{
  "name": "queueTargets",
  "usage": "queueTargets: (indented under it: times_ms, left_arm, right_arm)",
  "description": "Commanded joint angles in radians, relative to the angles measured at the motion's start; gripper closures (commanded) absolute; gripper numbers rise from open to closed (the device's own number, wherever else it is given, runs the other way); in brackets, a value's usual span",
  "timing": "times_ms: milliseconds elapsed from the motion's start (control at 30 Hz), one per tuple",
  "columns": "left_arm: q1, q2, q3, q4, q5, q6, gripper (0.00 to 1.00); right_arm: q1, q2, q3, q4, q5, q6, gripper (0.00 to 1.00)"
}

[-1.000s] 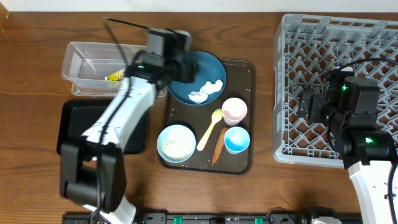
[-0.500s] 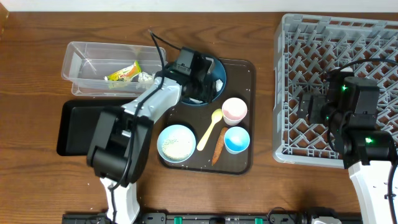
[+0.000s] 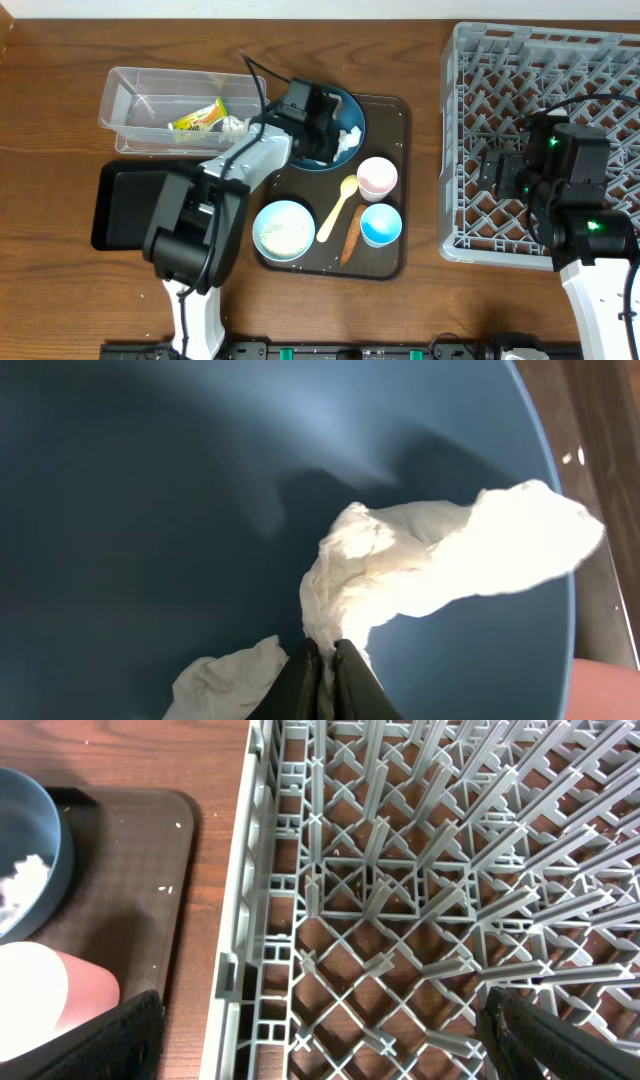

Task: Sort waste into correct bins and load items into the dishwasher rack
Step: 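Carry tissue with left gripper and drop into clear bin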

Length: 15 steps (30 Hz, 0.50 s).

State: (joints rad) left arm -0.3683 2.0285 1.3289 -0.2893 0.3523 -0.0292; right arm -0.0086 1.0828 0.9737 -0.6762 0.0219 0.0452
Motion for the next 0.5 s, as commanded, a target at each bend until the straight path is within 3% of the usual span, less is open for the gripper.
queueTargets:
  times_ms: [0, 267, 467]
  left_arm:
    - [0.055, -0.131, 0.006, -0.002, -0.058, -0.002, 0.93]
    - [0.209, -0.362, 0.006, -0.014, -0.153, -0.001, 0.92]
    - [0.312, -0.365, 0.003, -0.052, -0.238, -0.001, 0.91]
  right_arm:
    - [0.008, -0.003, 0.021, -0.001, -0.003, 0.006, 0.01]
    - [0.008, -0.003, 0.021, -0.001, -0.003, 0.006, 0.01]
    - [0.008, -0.003, 0.021, -0.001, -0.003, 0.006, 0.01]
